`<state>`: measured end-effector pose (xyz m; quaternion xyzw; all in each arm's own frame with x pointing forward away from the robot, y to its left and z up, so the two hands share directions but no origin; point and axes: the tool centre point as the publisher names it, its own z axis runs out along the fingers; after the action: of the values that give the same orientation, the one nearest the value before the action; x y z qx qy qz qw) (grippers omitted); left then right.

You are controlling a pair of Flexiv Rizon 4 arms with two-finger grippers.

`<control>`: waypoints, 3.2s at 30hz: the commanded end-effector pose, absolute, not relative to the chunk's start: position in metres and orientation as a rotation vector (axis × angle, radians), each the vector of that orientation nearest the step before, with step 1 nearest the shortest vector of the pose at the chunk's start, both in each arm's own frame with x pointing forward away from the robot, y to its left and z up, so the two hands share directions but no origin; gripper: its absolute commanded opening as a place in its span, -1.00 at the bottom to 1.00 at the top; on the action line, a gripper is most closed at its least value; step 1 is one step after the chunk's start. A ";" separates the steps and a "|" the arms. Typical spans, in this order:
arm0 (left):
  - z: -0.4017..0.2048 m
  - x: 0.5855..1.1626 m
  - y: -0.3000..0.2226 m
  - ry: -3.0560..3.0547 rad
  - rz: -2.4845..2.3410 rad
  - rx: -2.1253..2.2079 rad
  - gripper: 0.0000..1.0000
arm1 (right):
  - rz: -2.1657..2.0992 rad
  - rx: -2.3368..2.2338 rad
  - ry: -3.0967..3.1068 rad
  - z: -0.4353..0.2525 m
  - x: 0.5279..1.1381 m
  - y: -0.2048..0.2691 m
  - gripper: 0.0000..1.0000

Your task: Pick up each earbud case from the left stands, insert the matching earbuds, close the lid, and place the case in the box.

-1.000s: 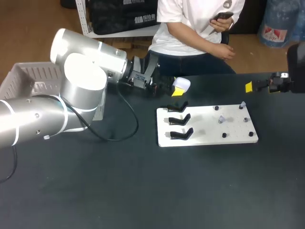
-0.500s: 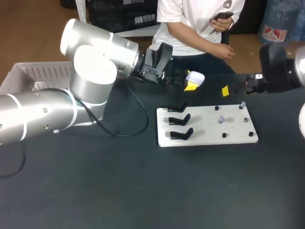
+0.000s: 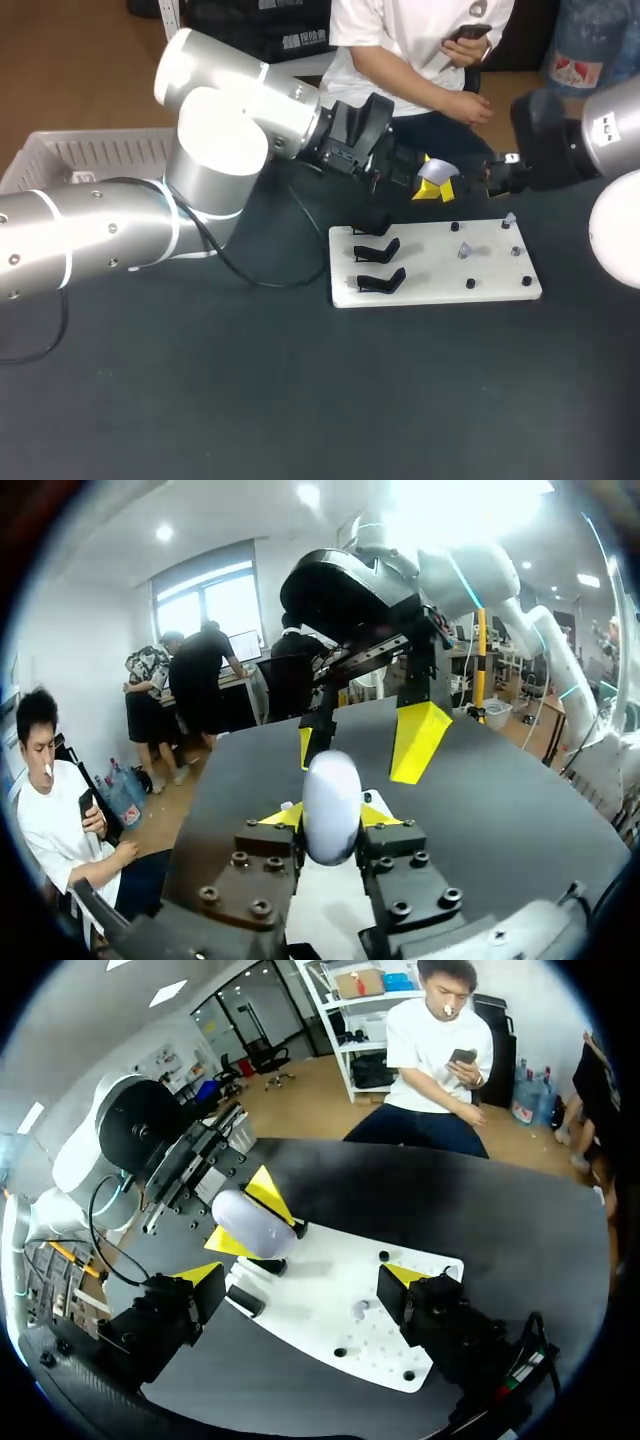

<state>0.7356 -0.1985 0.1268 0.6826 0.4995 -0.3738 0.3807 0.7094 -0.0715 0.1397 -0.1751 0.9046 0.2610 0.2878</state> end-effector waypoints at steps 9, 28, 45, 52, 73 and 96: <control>0.127 0.727 -0.201 1.253 -0.961 1.741 -1.00 | 0.724 -0.461 2.402 0.141 0.718 -0.076 1.00; 0.119 0.734 -0.187 1.288 -1.039 1.616 -1.00 | 0.600 -0.466 2.380 0.159 0.720 -0.092 1.00; 0.143 0.756 -0.164 1.242 -1.132 1.270 -1.00 | 0.212 -0.560 2.498 0.153 0.707 -0.137 1.00; 0.150 0.757 -0.163 1.258 -1.111 1.205 -1.00 | 0.153 -0.555 2.546 0.148 0.703 -0.148 1.00; 0.143 0.725 -0.155 1.286 -1.124 1.186 -1.00 | 0.078 -0.553 2.614 0.128 0.709 -0.155 1.00; 0.143 0.725 -0.155 1.286 -1.124 1.186 -1.00 | -0.217 -0.643 2.773 0.067 0.727 -0.174 1.00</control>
<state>0.7286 -0.1551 0.1434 0.4959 0.5322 -0.4699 0.5000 0.7115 -0.1786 0.0783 -0.2259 0.9596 -0.0750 0.1501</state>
